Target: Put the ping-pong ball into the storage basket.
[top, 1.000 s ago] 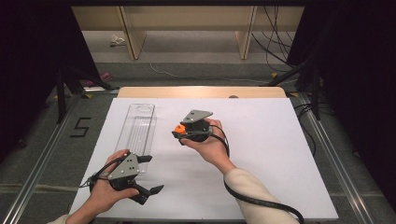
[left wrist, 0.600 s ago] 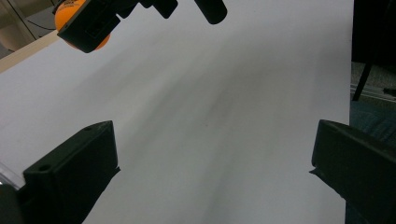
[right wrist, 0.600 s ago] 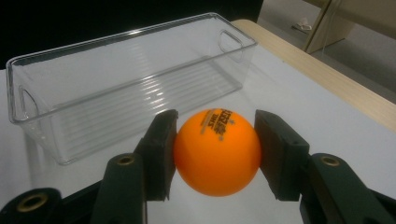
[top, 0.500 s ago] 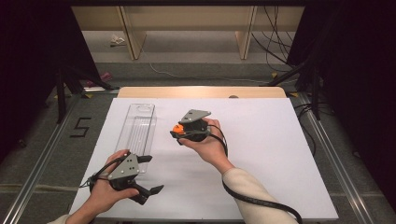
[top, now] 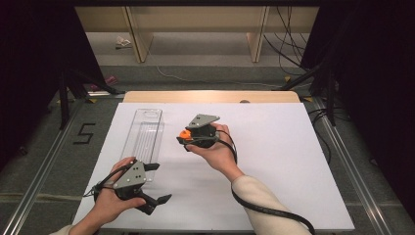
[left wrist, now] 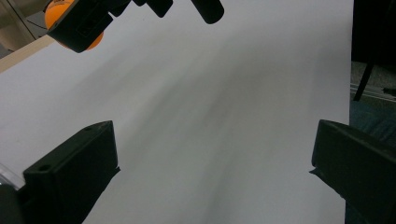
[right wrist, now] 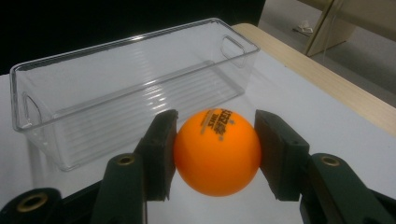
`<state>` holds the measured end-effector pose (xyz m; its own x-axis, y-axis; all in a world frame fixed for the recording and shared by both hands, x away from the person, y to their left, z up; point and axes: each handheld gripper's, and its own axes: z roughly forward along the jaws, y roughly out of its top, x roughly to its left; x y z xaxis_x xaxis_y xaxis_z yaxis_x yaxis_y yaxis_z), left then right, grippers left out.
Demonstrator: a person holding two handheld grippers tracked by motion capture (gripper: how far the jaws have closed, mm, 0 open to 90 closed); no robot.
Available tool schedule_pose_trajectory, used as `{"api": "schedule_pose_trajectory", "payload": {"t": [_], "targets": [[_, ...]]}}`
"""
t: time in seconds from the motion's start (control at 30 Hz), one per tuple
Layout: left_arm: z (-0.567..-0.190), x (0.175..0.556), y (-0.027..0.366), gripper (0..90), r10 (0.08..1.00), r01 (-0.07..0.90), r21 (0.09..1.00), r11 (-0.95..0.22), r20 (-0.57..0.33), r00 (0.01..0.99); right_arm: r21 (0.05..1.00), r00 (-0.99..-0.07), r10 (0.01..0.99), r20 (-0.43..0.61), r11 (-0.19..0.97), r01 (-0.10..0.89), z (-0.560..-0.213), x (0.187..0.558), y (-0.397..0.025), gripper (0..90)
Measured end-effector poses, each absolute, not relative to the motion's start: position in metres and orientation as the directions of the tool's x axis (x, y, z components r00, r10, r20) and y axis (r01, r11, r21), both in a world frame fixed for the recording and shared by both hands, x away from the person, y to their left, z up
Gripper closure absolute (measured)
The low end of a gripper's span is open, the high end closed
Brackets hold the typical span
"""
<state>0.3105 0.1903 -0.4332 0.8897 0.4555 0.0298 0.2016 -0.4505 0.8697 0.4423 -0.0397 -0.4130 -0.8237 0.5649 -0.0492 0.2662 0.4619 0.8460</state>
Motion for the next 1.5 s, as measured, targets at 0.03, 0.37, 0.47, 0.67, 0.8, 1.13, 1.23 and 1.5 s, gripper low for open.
{"api": "schedule_pose_trajectory", "payload": {"t": [0.03,0.37,0.47,0.67,0.8,1.13,1.23,1.5], "targets": [[-0.433,0.31,0.19,0.0,0.455,0.201,0.87,-0.45,0.03,0.89,0.846,-0.824,0.565,-0.049,0.462,0.266,-0.413,0.442,-0.04,51.4],[-0.433,0.31,0.19,0.0,0.454,0.198,0.87,-0.452,0.033,0.89,0.845,-0.824,0.565,-0.047,0.463,0.269,-0.414,0.443,-0.037,51.5],[-0.433,0.31,0.19,0.0,0.454,0.199,0.87,-0.451,0.032,0.89,0.846,-0.824,0.564,-0.047,0.461,0.267,-0.413,0.443,-0.036,51.5],[-0.433,0.31,0.19,0.0,0.453,0.198,0.869,-0.454,0.033,0.891,0.849,-0.824,0.564,-0.044,0.457,0.267,-0.412,0.444,-0.034,51.5],[-0.433,0.31,0.19,0.0,0.454,0.199,0.869,-0.453,0.033,0.891,0.849,-0.824,0.564,-0.047,0.457,0.265,-0.412,0.445,-0.033,51.4],[-0.433,0.31,0.19,0.0,0.454,0.199,0.87,-0.452,0.032,0.89,0.848,-0.832,0.553,-0.049,0.463,0.258,-0.41,0.446,-0.025,51.4],[-0.433,0.31,0.19,0.0,0.454,0.199,0.87,-0.451,0.032,0.89,0.847,-0.833,0.551,-0.047,0.464,0.259,-0.41,0.447,-0.023,51.5],[-0.433,0.31,0.19,0.0,0.454,0.201,0.87,-0.451,0.029,0.891,0.846,-0.837,0.546,-0.047,0.467,0.257,-0.409,0.449,-0.018,51.4]]}}
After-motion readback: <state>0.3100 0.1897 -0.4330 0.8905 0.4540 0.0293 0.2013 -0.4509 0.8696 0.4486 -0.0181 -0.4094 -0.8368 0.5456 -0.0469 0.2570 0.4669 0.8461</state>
